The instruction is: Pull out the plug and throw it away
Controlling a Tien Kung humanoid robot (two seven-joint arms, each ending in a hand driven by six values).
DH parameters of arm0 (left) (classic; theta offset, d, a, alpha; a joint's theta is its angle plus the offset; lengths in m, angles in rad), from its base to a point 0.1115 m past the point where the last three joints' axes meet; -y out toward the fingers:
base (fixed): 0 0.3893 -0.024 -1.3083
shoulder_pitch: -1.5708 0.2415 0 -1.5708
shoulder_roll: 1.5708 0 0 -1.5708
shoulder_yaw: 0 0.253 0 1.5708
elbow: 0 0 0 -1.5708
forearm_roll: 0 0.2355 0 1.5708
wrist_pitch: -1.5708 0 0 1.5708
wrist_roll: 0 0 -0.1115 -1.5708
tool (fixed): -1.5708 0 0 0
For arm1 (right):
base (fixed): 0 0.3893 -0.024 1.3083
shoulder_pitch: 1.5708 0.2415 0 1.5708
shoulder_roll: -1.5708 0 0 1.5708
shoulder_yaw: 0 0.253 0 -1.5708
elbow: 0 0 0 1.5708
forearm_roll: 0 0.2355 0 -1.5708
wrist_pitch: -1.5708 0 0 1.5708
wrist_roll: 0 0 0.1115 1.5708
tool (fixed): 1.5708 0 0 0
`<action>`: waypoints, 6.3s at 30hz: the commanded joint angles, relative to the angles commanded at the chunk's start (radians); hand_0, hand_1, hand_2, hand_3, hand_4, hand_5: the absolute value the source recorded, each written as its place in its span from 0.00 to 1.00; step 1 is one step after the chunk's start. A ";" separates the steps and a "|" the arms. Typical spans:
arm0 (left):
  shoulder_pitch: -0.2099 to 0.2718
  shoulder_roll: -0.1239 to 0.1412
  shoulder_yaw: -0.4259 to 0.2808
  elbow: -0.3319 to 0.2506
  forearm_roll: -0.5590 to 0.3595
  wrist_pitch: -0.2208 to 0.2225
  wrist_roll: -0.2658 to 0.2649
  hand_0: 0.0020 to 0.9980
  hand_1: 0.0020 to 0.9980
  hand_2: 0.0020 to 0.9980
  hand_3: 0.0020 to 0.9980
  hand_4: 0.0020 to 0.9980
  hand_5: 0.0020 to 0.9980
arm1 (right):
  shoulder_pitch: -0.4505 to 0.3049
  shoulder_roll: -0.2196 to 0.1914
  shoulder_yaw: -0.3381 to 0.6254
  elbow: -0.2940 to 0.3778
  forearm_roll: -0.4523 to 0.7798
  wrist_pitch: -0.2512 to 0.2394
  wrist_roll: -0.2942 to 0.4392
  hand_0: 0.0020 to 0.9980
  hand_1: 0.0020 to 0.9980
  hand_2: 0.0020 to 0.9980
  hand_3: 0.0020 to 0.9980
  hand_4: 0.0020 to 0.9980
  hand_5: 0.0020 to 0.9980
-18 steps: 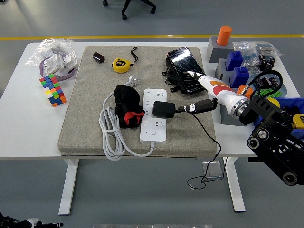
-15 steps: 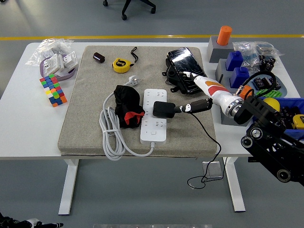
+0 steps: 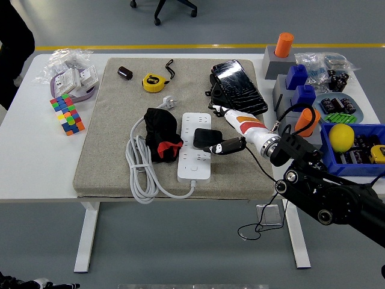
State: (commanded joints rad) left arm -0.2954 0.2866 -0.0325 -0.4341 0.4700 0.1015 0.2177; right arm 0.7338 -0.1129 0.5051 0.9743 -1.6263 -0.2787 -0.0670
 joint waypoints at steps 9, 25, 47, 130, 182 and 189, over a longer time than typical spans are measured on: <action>-0.005 0.000 0.009 -0.002 0.006 0.000 0.001 0.55 0.68 0.71 0.69 0.89 0.58 | 0.041 0.049 -0.053 -0.085 0.042 -0.056 0.033 0.70 0.76 0.76 0.82 1.00 0.37; -0.007 -0.002 0.015 -0.003 0.005 0.000 0.002 0.55 0.68 0.71 0.69 0.89 0.59 | 0.036 0.071 -0.091 -0.160 0.075 -0.068 0.063 0.64 0.72 0.71 0.76 1.00 0.30; -0.009 -0.002 0.018 -0.003 0.003 0.000 0.001 0.55 0.68 0.71 0.69 0.88 0.60 | 0.039 0.081 -0.113 -0.168 0.083 -0.096 0.095 0.58 0.61 0.57 0.56 1.00 0.13; -0.003 -0.009 0.012 -0.001 0.008 -0.001 0.002 0.55 0.68 0.71 0.69 0.88 0.59 | -0.065 -0.009 0.122 -0.147 0.084 0.049 0.055 0.65 0.71 0.70 0.77 1.00 0.31; -0.006 -0.007 0.008 -0.004 0.015 -0.002 0.004 0.55 0.68 0.71 0.68 0.88 0.59 | -0.149 -0.070 0.138 0.472 0.073 0.515 -0.245 0.00 0.01 0.12 0.83 0.60 0.00; 0.004 -0.005 0.012 -0.002 0.003 0.000 0.003 0.55 0.68 0.71 0.69 0.88 0.59 | -0.137 -0.054 0.122 0.430 0.031 0.541 -0.279 0.00 0.01 0.12 0.85 0.57 0.00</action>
State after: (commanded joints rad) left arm -0.2913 0.2812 -0.0208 -0.4358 0.4731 0.1013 0.2204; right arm 0.5971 -0.1670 0.6271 1.4043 -1.5956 0.2624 -0.3461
